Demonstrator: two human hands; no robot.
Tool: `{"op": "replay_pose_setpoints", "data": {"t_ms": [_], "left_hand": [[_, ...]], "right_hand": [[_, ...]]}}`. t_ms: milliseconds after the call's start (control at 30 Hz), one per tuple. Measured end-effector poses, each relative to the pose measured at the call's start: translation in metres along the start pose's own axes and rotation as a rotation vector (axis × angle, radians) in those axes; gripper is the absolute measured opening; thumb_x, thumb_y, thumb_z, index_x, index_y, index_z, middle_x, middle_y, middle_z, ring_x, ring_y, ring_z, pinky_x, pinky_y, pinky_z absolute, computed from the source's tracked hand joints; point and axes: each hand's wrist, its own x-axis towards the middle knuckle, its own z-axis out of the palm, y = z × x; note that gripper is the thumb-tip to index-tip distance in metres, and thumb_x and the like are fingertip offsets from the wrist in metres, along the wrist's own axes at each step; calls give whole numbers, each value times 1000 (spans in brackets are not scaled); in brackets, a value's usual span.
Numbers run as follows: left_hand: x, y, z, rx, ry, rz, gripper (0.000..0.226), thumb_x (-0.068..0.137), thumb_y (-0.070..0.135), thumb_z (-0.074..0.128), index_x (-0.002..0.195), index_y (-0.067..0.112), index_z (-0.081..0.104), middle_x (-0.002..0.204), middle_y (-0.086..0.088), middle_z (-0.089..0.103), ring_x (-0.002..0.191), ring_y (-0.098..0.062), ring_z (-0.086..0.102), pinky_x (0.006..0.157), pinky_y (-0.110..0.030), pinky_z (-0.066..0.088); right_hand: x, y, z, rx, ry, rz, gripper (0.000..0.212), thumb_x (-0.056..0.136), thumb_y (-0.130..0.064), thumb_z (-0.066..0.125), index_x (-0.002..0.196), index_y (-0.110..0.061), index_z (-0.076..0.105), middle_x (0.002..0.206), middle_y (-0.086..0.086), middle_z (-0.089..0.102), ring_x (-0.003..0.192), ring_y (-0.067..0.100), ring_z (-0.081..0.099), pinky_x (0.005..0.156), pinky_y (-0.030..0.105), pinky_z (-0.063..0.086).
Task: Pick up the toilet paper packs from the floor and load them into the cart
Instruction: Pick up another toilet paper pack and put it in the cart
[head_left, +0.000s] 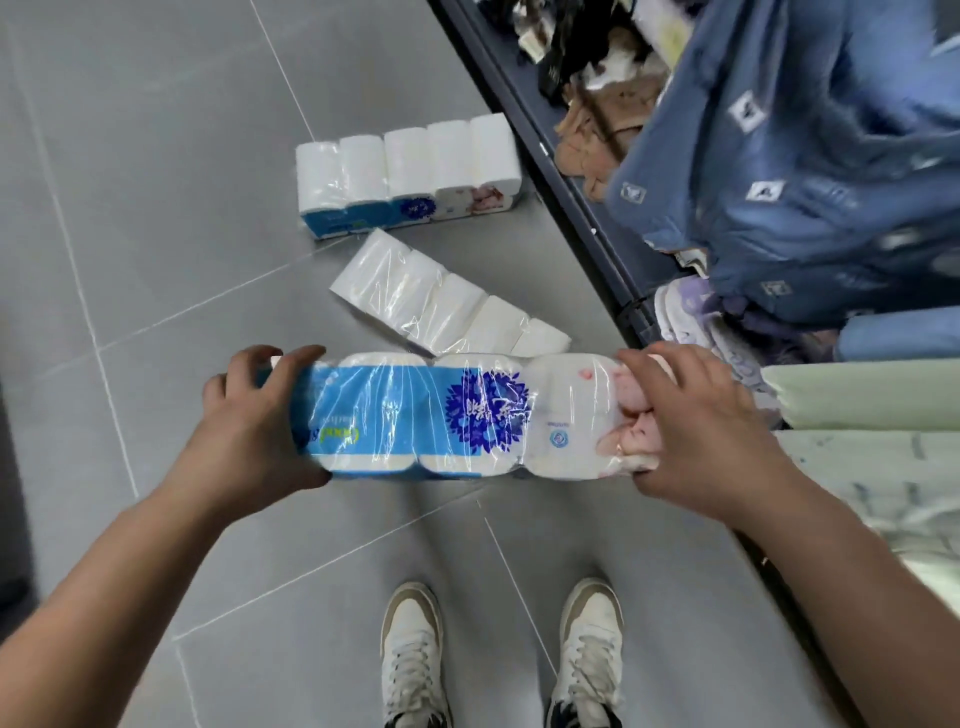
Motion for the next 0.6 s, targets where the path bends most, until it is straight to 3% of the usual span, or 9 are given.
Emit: {"op": "replay_pose_setpoints", "data": {"t_ms": [233,333,400,600], "left_hand": [[-50,57,-197,14,46,-9,129,33,49,89,151,43,36,144,-7,36,125,-40,43,106,-54,43],[-80,75,-288,10,112,4,130,25,63,68,150,43,37,142,-10,40,127,-40,44,114,-48,36],[-102,89,-345,30,148,23,131,25,64,65,151,44,36,141,-11,41,128,-40,43,115,-47,35],[-173,120,-502,19,314,109,130,25,61,69,151,46,38,143,-10,40,131,-40,44,118,-50,36]], "right_hand": [[-49,-48,-184,37,97,-57,113,52,-51,83,150,-42,26,148,-5,29,143,26,25,110,50,36],[-80,-74,-274,34,164,-92,110,48,-71,61,148,-46,23,147,-3,30,140,26,27,111,50,37],[-100,-88,-330,30,206,-116,111,45,-70,51,149,-47,22,146,-3,31,140,27,28,112,51,37],[-166,-133,-483,28,320,-179,116,41,-68,54,151,-49,21,147,-5,30,138,23,27,114,46,35]]}}
